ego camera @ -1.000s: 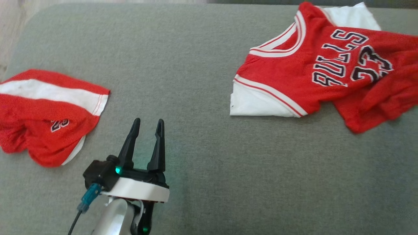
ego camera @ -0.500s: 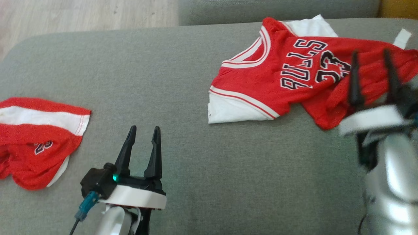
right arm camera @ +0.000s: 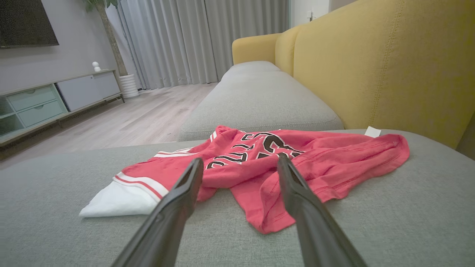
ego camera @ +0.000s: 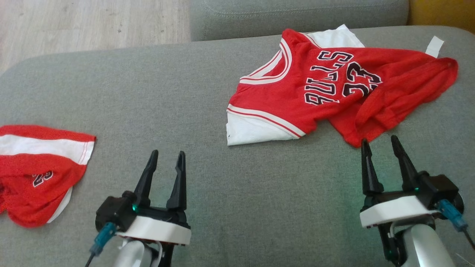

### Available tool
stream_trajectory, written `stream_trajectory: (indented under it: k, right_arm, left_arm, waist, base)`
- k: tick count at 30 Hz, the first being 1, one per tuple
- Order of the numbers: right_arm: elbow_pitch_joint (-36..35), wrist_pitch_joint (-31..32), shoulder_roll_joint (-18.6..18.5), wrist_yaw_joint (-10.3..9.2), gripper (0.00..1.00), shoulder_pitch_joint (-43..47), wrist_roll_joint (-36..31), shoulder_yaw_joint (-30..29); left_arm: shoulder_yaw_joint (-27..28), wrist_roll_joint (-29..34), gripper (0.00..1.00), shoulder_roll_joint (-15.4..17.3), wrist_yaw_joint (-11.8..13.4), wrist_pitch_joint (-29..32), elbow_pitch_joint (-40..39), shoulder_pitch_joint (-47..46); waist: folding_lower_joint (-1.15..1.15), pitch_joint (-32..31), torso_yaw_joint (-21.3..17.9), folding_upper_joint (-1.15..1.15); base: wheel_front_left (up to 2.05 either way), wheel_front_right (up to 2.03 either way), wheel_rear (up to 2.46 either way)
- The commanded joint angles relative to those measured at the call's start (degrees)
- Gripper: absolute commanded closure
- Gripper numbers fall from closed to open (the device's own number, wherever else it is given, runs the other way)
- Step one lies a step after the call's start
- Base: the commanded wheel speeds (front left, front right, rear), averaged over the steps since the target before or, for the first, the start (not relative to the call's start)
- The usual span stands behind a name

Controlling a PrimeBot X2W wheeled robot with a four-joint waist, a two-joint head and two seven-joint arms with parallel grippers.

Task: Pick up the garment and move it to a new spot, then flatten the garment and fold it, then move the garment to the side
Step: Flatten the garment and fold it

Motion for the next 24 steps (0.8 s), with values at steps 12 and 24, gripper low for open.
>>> stream_trajectory:
  k: [12, 24]
  right_arm:
    - [-2.91, -0.63, 0.06, 0.43, 0.00, -2.58, -0.01, 1.09]
    - [-3.66, -0.63, 0.07, 0.43, 0.00, -4.79, -1.00, 0.76]
  left_arm:
    - [-1.44, 1.97, 0.00, 0.31, 0.09, -0.30, -0.90, -2.38]
    - [-17.60, 3.58, 0.00, 5.37, 0.09, 1.50, 17.04, -20.57]
  waist:
    - [0.01, 2.08, -0.15, 0.00]
    - [0.01, 8.47, -5.08, 0.00]
  base:
    - [0.00, 0.00, 0.00]
    - [0.00, 0.00, 0.00]
